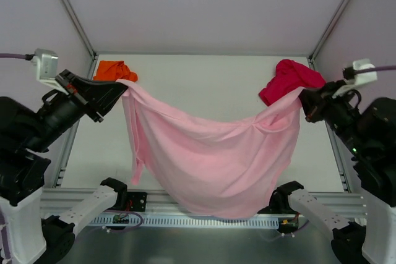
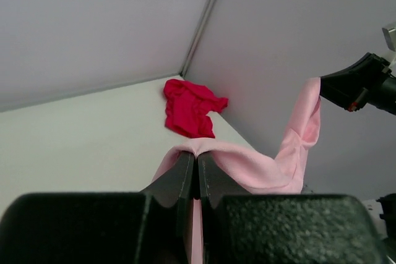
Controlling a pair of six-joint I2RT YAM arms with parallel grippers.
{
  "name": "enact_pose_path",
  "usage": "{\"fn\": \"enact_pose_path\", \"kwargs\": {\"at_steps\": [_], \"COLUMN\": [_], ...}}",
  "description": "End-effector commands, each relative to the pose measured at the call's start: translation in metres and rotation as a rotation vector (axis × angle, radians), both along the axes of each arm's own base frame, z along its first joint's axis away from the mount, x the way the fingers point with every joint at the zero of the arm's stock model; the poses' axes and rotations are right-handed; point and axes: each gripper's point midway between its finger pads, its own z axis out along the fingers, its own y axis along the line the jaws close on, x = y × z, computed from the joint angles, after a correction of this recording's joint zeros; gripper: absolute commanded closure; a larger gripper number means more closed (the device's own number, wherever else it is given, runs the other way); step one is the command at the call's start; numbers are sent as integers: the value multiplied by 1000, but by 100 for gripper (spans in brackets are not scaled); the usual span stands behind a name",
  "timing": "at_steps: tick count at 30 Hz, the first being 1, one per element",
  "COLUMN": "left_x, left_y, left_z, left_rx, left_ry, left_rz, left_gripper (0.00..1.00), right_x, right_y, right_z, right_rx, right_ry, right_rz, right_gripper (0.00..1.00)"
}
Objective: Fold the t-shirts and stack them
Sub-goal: Flatten out the tshirt
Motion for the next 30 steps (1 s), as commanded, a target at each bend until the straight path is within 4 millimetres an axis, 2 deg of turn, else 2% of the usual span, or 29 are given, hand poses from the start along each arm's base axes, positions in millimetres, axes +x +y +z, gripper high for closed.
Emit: {"fn": "enact_pose_path", "kwargs": {"at_steps": [1,3,4,5,8,11,18,23,28,30], "left_x": [72,95,112,121,144,159,191,203,210,209], "left_y": [-6,-8,-13,-13,-16,-15,-10,-5,-2,1], "left_z": [-52,-69,-87,-93,-115,-129,-163,-183,-214,-215], "left_rx": [90,114,140,151,181,197,244,243,305,306], "left_ry": [137,164,211,223,274,306,384,419,485,488], "left_rz": [119,157,167,184,214,253,345,401,431,440], "left_gripper": [100,100,100,100,100,100,100,100,100,100], "right_x": [68,94,107,125,148,157,177,187,192,190], "right_y": [14,16,16,25,38,37,32,26,39,45], "right_z": [-19,-30,-38,-53,-75,-86,-127,-140,-150,-149], "right_rx": [-48,-101,-123,-148,-164,-167,-273,-340,-361,-360], "right_ry": [32,43,62,100,149,147,220,211,231,232], "right_rz": [-62,-94,-115,-109,-94,-122,-207,-290,-254,-234], "right_gripper": [99,99,99,99,99,99,99,99,99,99]}}
